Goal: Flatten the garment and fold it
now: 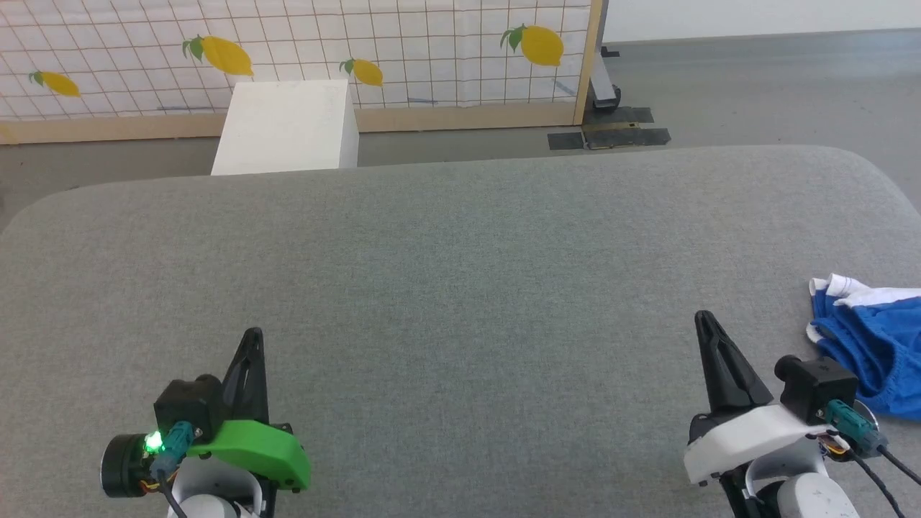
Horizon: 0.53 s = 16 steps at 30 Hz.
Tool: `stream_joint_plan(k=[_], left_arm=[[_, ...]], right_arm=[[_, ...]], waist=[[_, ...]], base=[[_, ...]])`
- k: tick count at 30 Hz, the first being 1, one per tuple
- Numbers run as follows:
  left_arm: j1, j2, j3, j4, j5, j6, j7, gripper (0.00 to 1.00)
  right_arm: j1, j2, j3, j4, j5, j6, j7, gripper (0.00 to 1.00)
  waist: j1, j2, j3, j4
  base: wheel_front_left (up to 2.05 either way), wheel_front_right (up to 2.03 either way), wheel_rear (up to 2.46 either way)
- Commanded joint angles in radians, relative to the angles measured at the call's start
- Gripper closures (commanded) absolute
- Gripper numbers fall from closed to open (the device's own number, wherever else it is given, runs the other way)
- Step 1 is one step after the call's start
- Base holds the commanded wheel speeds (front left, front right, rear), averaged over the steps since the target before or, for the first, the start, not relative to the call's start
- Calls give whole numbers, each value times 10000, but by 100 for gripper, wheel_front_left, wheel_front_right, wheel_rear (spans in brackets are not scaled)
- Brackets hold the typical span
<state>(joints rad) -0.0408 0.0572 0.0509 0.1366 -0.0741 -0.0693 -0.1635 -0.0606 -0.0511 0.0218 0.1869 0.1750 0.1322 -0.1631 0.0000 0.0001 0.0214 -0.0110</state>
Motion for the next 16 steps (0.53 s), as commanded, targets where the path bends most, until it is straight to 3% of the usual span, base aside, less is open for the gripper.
stream_joint_plan(k=[1,16], left_arm=[[97,-27,-27,-85,147,57,70,100],[162,-36,-128,-353,271,190,397,100]], right_arm=[[110,3,-27,-112,-128,-6,73,100],[214,5,-67,-480,-467,-8,399,100]], waist=[[0,-1,-4,3],[0,-1,-48,25]], base=[[0,0,0],[0,0,0]])
